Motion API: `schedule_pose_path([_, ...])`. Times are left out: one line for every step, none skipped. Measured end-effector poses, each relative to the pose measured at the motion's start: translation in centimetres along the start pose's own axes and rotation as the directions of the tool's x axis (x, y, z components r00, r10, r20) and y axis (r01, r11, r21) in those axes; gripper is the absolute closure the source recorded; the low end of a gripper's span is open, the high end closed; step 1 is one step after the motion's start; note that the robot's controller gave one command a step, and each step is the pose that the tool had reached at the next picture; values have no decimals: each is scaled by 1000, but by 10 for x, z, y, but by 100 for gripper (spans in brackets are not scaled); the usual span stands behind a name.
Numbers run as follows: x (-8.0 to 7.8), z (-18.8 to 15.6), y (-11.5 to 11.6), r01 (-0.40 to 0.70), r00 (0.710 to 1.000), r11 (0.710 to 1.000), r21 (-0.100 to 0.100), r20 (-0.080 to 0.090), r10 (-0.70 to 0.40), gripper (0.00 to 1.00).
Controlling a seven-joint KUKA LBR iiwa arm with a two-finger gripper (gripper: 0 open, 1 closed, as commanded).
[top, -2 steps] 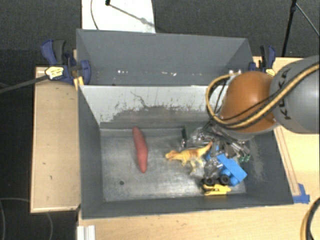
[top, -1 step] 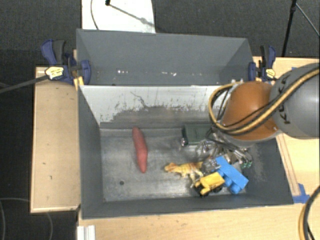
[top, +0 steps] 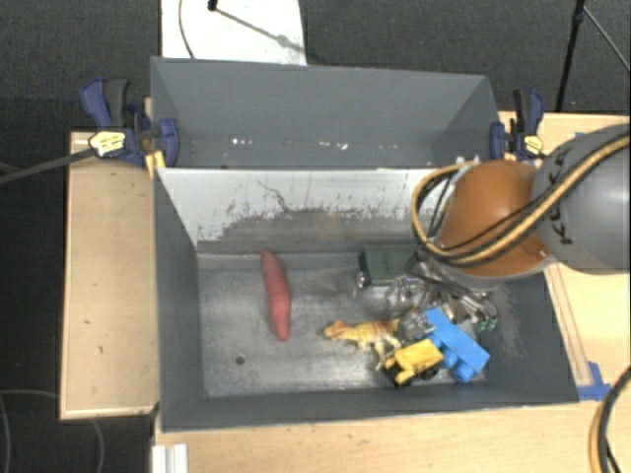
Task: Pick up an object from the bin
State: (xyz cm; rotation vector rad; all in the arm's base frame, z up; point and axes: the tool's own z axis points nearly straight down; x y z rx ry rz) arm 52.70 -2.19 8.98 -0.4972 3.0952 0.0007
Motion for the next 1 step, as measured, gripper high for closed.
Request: schedule_pose_path([2, -174, -13, 158, 987, 987, 3, 2, -158, 100])
